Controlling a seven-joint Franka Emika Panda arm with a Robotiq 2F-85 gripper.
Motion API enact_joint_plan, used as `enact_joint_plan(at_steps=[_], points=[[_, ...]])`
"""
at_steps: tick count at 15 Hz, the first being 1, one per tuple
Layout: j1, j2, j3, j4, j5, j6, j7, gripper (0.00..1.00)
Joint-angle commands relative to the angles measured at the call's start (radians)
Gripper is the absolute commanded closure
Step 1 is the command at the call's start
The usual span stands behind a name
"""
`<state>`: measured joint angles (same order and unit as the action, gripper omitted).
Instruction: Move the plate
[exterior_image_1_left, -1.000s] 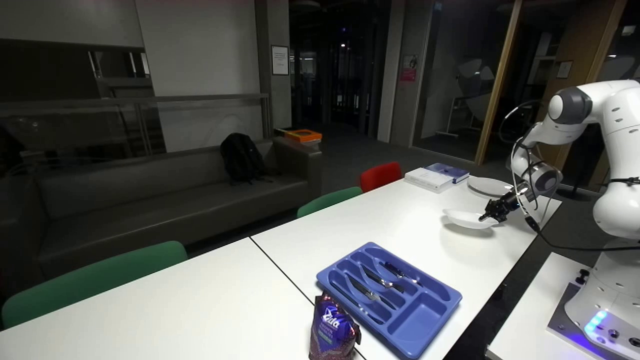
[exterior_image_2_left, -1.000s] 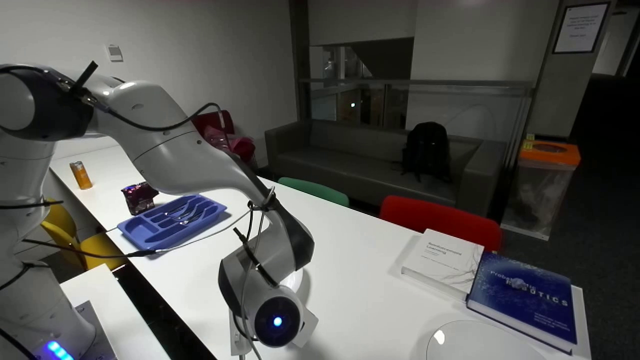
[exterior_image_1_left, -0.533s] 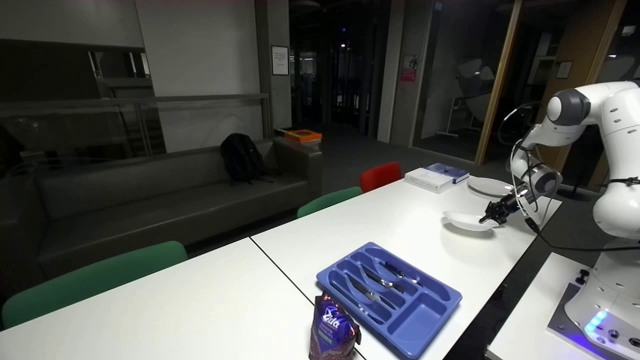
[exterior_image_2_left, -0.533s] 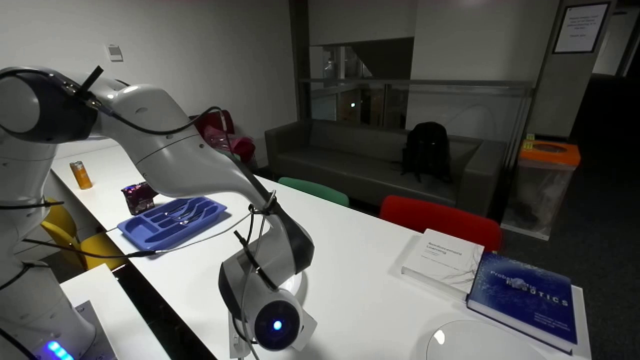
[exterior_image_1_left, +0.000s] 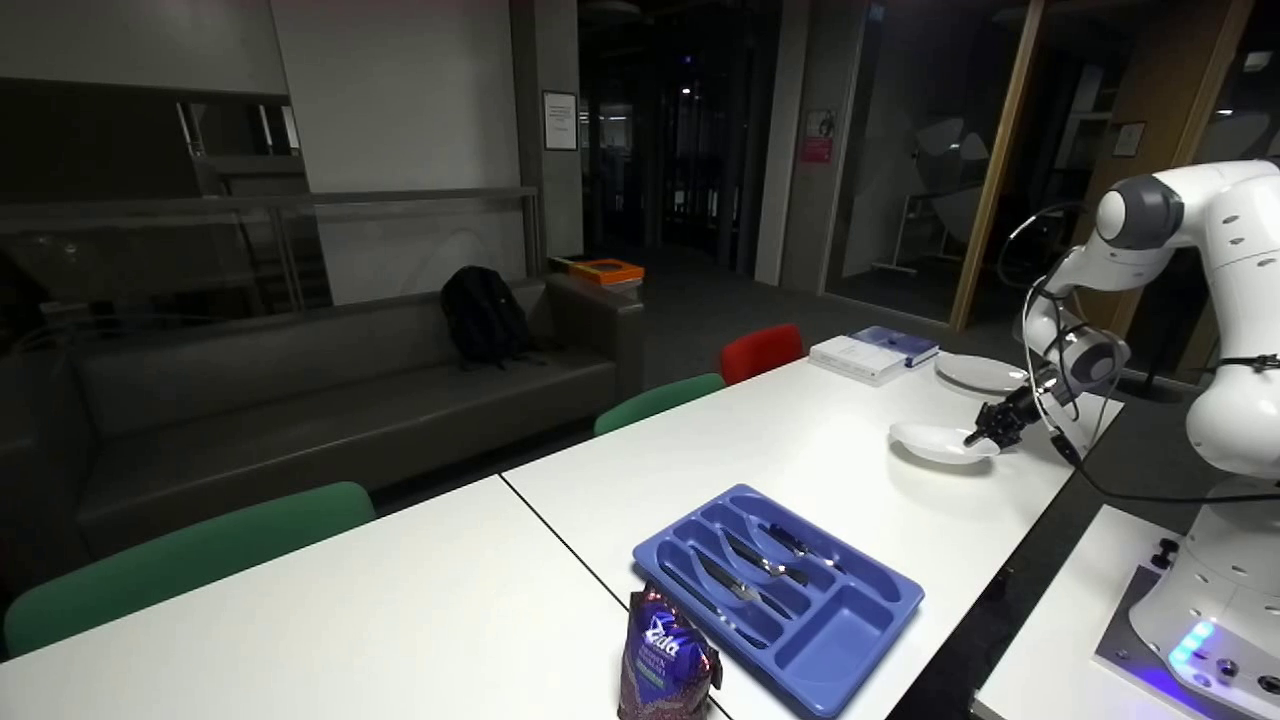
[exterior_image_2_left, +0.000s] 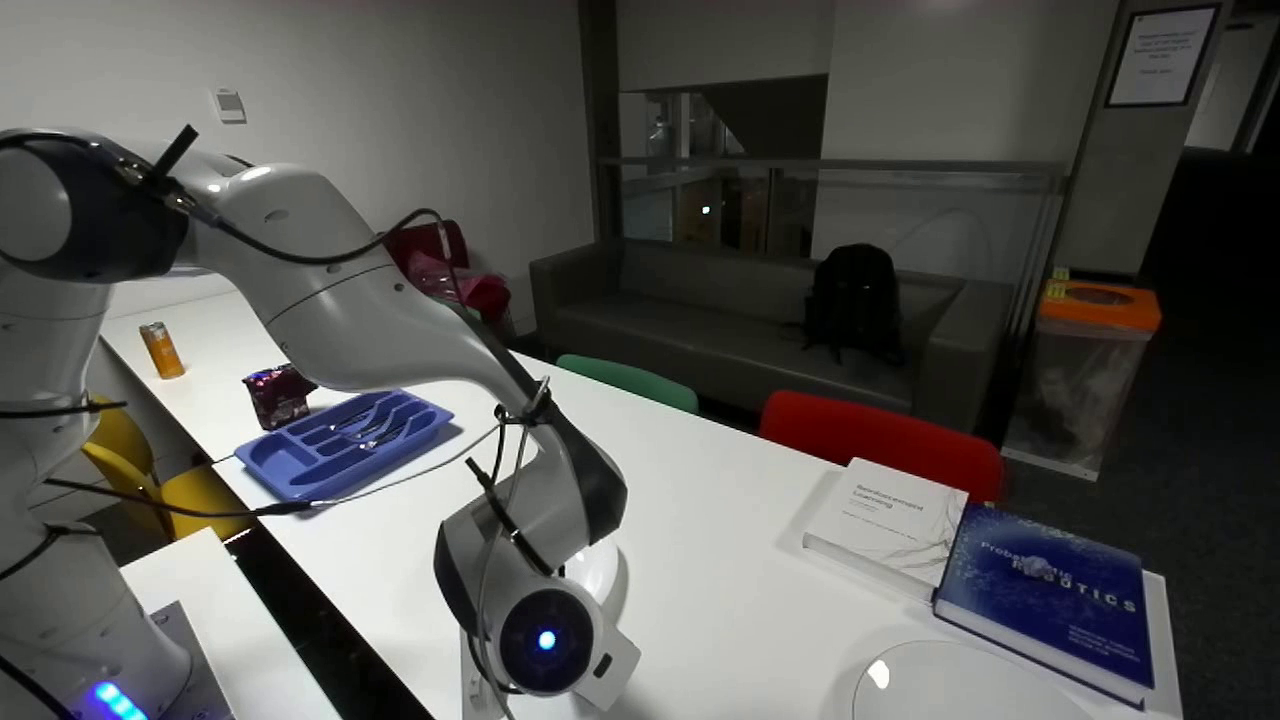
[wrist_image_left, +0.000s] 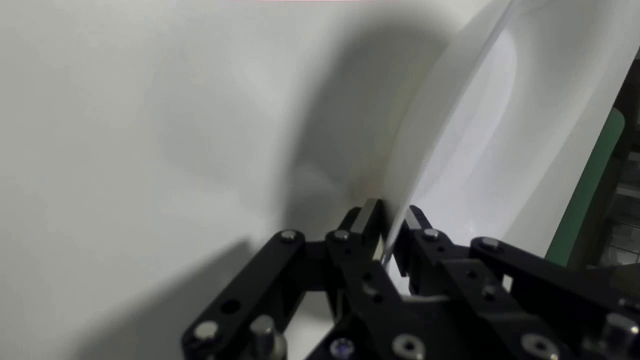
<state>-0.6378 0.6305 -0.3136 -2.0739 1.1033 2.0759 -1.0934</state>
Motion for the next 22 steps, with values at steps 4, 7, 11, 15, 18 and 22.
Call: enact_joint_plan(at_steps=[4,7,11,15,18,22], points=[[0.025,-0.102,-0.006,-0.054,0.015,0.090,0.010,0.97],[0.020,-0.134,0.005,-0.054,0.040,0.095,-0.007,0.97],[0.029,-0.167,0.014,-0.045,0.094,0.099,0.002,0.97],[0.075,-0.179,0.017,-0.020,0.168,0.133,0.036,0.97],[0.129,-0.172,0.013,0.003,0.170,0.169,0.057,0.97],[0.190,-0.167,0.015,0.028,0.126,0.203,0.083,0.97]])
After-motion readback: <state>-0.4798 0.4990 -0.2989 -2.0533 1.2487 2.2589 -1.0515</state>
